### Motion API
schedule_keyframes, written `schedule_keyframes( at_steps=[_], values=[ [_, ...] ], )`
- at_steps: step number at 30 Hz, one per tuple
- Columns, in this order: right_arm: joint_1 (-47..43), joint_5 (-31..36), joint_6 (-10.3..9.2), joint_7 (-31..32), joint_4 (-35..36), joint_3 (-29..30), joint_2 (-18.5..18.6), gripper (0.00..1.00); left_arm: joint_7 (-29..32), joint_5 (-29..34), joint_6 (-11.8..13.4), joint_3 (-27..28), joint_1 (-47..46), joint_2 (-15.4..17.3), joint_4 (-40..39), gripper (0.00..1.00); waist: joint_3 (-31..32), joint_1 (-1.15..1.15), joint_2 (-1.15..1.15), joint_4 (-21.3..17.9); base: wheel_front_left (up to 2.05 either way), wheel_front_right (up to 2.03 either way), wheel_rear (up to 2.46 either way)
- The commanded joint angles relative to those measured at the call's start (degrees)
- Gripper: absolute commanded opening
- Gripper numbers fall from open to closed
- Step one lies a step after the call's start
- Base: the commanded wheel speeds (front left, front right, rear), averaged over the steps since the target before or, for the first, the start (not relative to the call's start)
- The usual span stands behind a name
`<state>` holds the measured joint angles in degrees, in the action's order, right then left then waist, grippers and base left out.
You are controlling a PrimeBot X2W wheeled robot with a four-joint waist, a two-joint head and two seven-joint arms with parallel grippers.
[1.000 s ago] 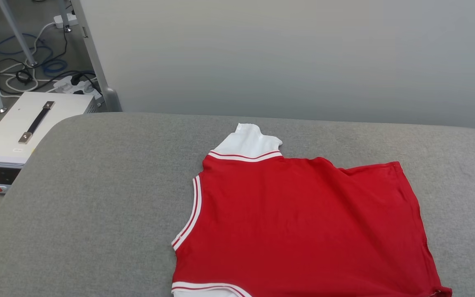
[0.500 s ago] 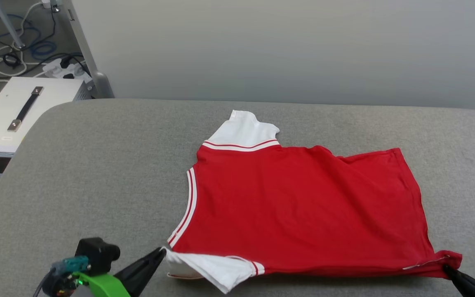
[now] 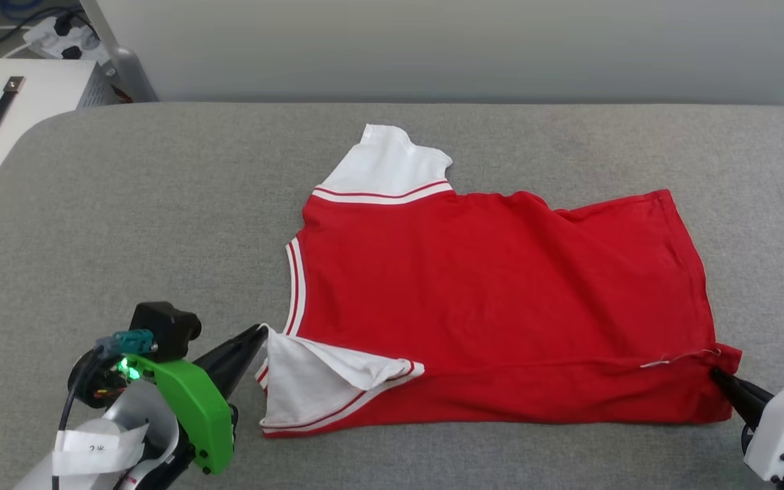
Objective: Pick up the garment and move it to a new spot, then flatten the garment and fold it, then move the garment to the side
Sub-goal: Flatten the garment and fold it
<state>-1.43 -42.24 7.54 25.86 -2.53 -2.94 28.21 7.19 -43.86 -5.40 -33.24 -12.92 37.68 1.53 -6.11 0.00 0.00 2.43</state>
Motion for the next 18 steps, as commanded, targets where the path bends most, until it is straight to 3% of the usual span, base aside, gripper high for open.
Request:
schedule_keyframes(
  at_steps=[1,18],
  values=[
    [1.5,0.7,-0.05,0.5,-0.6,-0.1,-0.4,0.00,0.2,0.7,-0.4,-0.1,-1.9,-0.5,1.0,0.00,-2.4,0.00,0.00,-0.8,0.00,0.00,0.00],
    [9.4,3.4,-0.05,1.4,-7.7,-2.0,-1.7,0.00,-0.9,2.6,-1.7,-4.0,-12.1,-5.3,16.4,0.00,-8.3,0.00,0.00,-1.1,0.00,0.00,0.00]
  ],
)
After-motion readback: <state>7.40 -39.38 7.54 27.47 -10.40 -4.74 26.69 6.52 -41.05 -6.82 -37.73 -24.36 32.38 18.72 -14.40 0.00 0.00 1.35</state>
